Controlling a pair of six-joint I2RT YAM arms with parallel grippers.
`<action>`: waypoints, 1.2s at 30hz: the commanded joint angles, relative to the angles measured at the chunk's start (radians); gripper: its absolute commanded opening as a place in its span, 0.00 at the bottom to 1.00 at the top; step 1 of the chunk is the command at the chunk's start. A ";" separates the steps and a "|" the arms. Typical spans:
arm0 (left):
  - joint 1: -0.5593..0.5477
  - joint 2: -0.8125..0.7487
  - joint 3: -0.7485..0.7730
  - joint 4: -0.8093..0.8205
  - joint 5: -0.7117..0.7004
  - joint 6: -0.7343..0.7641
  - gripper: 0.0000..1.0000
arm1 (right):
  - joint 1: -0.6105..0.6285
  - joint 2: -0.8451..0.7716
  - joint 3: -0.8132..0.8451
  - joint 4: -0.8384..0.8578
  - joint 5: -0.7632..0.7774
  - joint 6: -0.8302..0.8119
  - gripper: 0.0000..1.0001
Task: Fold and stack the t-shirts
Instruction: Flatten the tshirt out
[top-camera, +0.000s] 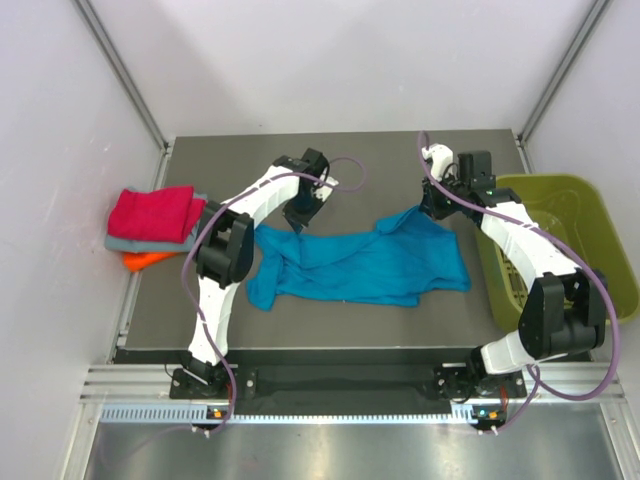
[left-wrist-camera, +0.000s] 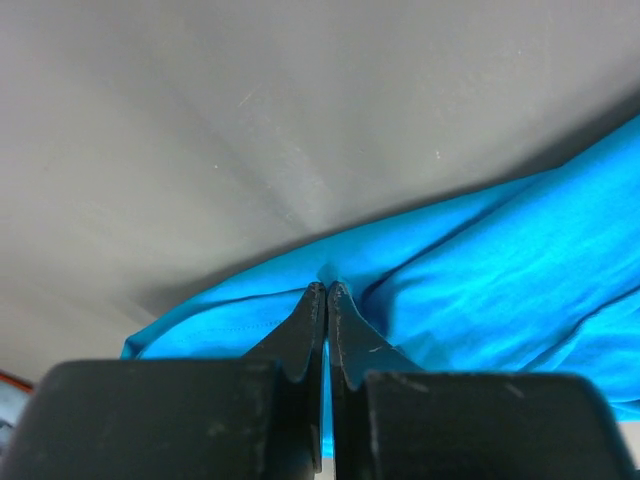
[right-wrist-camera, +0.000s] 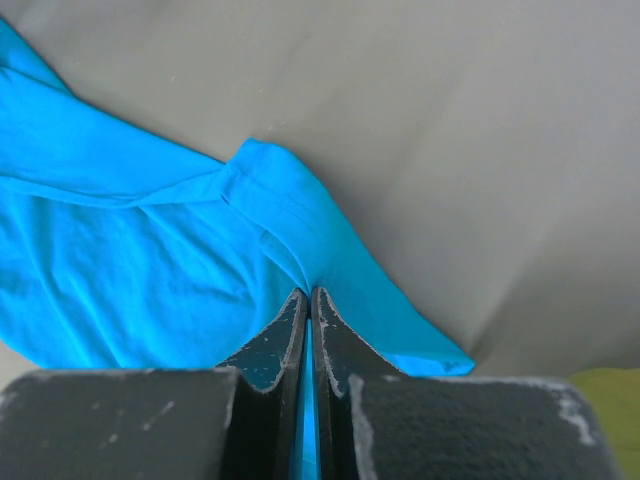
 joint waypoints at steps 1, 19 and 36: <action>0.008 -0.069 0.045 0.019 -0.018 -0.010 0.00 | -0.008 -0.050 -0.003 0.040 -0.003 0.007 0.00; 0.133 -0.406 0.241 0.238 -0.308 0.133 0.00 | -0.182 -0.004 0.559 -0.054 0.035 0.058 0.00; 0.133 -0.983 -0.251 0.451 -0.098 0.173 0.00 | -0.182 -0.360 0.610 -0.209 -0.043 0.180 0.00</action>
